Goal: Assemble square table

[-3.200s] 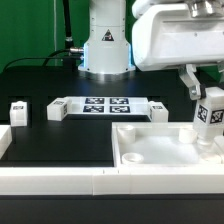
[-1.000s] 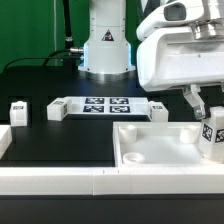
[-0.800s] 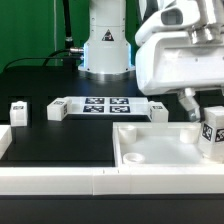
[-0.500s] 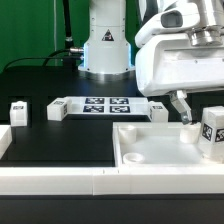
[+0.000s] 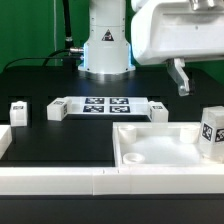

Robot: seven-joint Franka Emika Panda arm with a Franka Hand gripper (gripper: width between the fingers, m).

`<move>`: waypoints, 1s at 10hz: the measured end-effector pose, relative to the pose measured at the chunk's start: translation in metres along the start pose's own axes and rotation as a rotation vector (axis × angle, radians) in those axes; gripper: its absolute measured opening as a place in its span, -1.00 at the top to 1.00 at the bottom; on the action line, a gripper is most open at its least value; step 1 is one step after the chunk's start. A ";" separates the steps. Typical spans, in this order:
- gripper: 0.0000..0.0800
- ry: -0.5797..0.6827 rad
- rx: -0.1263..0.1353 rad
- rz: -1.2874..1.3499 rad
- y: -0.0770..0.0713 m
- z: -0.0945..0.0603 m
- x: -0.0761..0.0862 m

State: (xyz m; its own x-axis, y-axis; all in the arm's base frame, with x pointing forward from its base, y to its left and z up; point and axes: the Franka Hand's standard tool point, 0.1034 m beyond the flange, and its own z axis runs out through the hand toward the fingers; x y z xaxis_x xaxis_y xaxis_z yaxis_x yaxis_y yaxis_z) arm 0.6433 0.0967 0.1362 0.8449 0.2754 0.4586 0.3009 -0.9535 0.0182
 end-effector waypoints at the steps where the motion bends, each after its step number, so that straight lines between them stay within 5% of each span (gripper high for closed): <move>1: -0.62 -0.003 0.002 -0.001 0.000 -0.001 0.003; 4: -0.62 -0.022 0.008 0.001 -0.002 0.000 0.000; 5: -0.62 -0.123 0.036 0.019 -0.006 0.005 -0.011; 10: -0.62 -0.456 0.095 0.122 -0.019 0.013 -0.021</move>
Offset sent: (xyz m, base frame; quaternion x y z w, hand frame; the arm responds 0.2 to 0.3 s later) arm 0.0000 0.0000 0.0000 0.0000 0.0000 0.0000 1.0000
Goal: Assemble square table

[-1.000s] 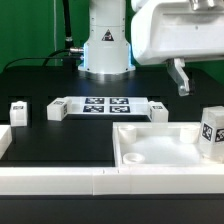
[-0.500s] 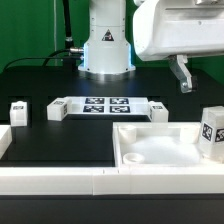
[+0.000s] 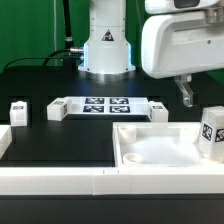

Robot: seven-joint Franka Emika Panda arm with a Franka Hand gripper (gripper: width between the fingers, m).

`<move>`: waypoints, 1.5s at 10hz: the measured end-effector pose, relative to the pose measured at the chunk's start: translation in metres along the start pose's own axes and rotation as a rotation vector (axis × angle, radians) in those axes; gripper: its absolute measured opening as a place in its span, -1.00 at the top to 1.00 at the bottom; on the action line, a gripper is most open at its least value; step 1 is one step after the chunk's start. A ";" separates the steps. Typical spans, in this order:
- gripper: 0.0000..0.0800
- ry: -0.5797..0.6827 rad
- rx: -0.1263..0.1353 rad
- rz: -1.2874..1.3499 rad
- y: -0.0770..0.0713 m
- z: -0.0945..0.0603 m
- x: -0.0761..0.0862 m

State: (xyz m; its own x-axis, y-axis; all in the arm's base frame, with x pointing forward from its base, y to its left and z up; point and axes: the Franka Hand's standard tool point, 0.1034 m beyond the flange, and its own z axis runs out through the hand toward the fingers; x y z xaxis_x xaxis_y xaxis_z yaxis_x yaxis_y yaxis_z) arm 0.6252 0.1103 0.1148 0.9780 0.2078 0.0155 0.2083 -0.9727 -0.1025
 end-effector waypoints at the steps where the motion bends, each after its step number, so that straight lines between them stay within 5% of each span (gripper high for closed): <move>1: -0.62 -0.070 0.013 -0.001 -0.002 0.000 -0.001; 8: -0.62 -0.066 0.001 -0.029 0.002 0.021 0.006; 12: -0.59 -0.084 0.005 -0.084 0.009 0.020 0.004; 14: 0.30 -0.083 0.005 -0.084 0.009 0.020 0.004; 15: 0.30 -0.083 0.005 -0.083 0.009 0.020 0.004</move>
Offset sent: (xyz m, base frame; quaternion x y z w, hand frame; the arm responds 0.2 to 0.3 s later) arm 0.0076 -0.0112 -0.0171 -0.0491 0.0106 -0.0011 0.9987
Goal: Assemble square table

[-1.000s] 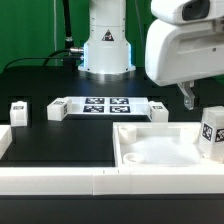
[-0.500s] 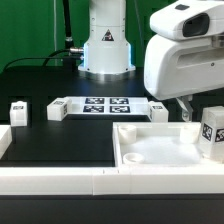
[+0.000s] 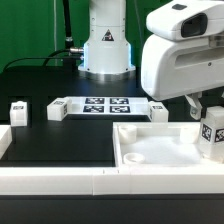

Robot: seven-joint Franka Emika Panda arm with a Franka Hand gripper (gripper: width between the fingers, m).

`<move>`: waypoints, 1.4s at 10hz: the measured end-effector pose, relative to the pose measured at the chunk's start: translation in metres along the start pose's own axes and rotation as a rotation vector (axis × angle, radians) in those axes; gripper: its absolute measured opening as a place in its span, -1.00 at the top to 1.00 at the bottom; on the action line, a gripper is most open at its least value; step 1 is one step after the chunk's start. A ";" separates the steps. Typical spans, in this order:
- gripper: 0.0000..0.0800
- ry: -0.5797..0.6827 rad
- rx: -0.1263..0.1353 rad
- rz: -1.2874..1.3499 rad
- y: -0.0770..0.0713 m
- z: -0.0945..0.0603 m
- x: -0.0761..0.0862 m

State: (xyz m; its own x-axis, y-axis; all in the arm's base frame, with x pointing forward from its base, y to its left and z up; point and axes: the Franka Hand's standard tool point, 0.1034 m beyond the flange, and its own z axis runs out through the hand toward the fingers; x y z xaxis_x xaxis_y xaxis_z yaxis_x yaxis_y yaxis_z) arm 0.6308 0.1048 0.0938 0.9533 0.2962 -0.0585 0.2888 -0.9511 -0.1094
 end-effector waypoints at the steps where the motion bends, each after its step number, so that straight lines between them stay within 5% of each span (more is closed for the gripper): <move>1: 0.29 0.000 0.001 0.021 0.000 0.000 0.000; 3: 0.29 0.001 0.005 0.060 -0.001 0.000 0.000; 5: 0.29 0.017 0.053 0.317 -0.003 0.000 0.001; 8: 0.29 0.048 0.088 0.624 -0.005 0.001 0.001; 13: 0.29 0.040 0.105 1.008 -0.013 0.002 0.003; 14: 0.04 0.040 0.101 0.968 -0.013 0.002 0.003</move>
Offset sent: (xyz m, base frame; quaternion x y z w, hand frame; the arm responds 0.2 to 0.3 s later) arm -0.0098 0.0008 -0.0014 0.0437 -0.0039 0.2192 0.9747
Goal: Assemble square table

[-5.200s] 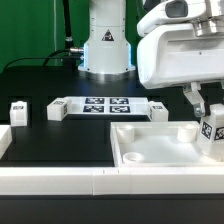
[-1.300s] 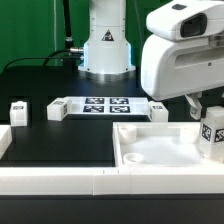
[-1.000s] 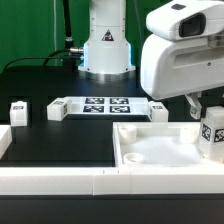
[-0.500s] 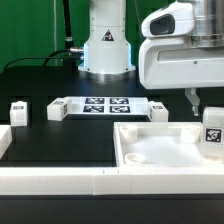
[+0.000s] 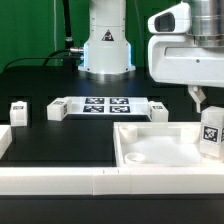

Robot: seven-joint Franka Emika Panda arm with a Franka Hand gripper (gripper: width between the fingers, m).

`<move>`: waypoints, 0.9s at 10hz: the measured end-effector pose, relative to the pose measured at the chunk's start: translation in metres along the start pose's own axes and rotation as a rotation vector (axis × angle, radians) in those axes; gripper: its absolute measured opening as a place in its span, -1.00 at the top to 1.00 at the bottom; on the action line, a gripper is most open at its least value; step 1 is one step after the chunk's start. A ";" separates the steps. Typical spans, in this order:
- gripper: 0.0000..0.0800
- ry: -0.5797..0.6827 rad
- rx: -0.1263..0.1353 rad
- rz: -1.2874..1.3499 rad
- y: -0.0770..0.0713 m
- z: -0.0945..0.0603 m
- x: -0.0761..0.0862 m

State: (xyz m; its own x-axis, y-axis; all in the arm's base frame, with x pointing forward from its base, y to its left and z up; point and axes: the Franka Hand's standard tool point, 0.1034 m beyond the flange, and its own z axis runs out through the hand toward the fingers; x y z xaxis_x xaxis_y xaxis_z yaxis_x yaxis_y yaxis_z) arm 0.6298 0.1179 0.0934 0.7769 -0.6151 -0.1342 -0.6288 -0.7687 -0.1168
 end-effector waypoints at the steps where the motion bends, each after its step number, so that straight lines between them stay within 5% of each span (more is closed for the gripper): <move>1: -0.34 0.000 0.000 -0.081 -0.001 -0.002 0.001; 6: -0.62 0.003 -0.003 -0.411 -0.001 -0.002 0.002; 9: -0.62 0.098 -0.070 -0.929 -0.003 -0.006 0.016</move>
Offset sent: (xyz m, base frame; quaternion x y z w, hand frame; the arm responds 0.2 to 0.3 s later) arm 0.0000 0.0000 0.0000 0.0000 0.0000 -0.1296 0.9916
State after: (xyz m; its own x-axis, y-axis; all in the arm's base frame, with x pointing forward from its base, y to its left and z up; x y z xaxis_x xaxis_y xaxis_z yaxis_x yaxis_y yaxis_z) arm 0.6448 0.1093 0.0974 0.9681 0.2415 0.0675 0.2463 -0.9662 -0.0757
